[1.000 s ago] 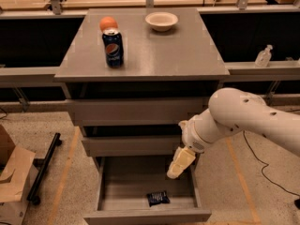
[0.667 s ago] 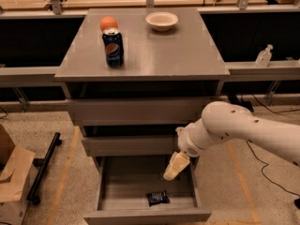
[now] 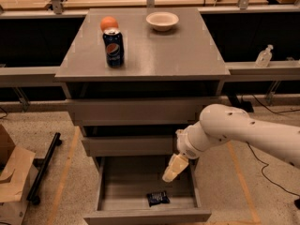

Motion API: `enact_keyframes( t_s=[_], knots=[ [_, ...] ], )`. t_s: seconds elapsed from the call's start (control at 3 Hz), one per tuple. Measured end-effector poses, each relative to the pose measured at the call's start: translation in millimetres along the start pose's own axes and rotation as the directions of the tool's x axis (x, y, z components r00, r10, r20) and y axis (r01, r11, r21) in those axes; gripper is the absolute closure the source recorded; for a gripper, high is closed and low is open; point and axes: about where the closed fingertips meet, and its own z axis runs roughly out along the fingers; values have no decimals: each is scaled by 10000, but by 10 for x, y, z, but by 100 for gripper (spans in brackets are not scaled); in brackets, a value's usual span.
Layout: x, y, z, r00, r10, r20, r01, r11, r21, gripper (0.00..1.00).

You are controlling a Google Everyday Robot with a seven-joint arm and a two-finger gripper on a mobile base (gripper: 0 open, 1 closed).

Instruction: Pick rxbar blueberry from bottom drawer and place on counter

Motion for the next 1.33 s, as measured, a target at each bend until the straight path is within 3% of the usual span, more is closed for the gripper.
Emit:
enact_keyframes(
  t_s=[0.67, 1.0, 1.33],
  knots=[
    [523, -85, 785, 9944, 988, -363, -992, 9950, -109, 0],
    [883, -194, 1280, 9744, 2198, -477, -2202, 9754, -44, 0],
    [883, -194, 1281, 9744, 2198, -477, -2202, 9754, -45, 0]
  ],
)
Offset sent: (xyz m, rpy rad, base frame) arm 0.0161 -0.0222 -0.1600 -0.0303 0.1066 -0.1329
